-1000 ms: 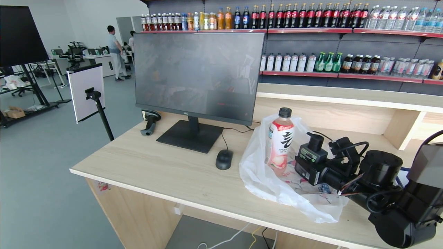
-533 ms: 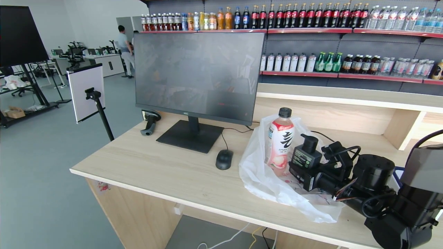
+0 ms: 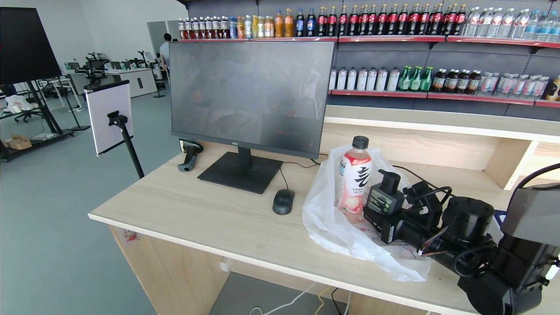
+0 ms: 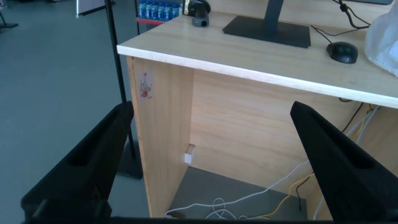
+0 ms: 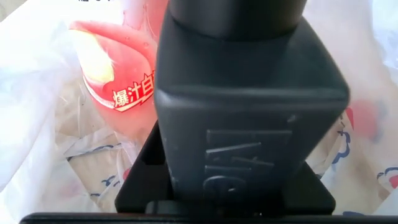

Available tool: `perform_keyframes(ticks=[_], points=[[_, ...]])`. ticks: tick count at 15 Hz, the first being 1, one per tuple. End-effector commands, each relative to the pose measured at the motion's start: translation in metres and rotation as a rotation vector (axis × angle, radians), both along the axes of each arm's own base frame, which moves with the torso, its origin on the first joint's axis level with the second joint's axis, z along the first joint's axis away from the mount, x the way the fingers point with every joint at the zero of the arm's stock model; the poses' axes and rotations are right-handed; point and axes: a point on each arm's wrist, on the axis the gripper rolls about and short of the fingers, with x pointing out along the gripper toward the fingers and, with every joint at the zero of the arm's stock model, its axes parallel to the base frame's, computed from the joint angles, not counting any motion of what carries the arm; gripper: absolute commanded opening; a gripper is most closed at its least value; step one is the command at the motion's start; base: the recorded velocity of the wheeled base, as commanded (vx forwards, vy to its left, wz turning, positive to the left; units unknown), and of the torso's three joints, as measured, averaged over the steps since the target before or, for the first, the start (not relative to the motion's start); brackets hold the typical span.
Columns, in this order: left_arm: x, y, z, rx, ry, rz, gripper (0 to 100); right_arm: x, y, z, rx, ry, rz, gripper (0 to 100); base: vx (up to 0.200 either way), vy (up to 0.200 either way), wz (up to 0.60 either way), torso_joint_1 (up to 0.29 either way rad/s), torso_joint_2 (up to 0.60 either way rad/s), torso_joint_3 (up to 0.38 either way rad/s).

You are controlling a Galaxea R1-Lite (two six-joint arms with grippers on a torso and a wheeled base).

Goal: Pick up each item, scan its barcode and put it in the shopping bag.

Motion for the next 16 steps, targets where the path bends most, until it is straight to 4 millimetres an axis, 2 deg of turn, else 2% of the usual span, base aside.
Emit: perform_keyframes(ticks=[1, 8, 9, 12, 16], points=[[0.000, 0.000, 0.000, 0.000, -0.001, 0.000, 100, -0.001, 0.000, -0.003, -0.003, 0.014, 0.001, 0, 0.000, 0.000, 0.00, 0.000, 0.00, 0.000], [0.000, 0.000, 0.000, 0.000, -0.001, 0.000, 100, -0.003, -0.003, -0.003, -0.004, 0.019, -0.006, 0, 0.000, 0.000, 0.00, 0.000, 0.00, 0.000], [0.000, 0.000, 0.000, 0.000, -0.001, 0.000, 100, -0.004, -0.004, -0.003, -0.005, 0.020, -0.010, 100, 0.000, 0.000, 0.00, 0.000, 0.00, 0.000], [0.000, 0.000, 0.000, 0.000, -0.001, 0.000, 100, -0.008, -0.013, 0.002, -0.005, 0.016, -0.036, 100, 0.000, 0.000, 0.00, 0.000, 0.00, 0.000], [0.000, 0.000, 0.000, 0.000, -0.001, 0.000, 100, -0.020, -0.016, 0.021, 0.005, -0.030, -0.039, 100, 0.000, 0.000, 0.00, 0.000, 0.00, 0.000]])
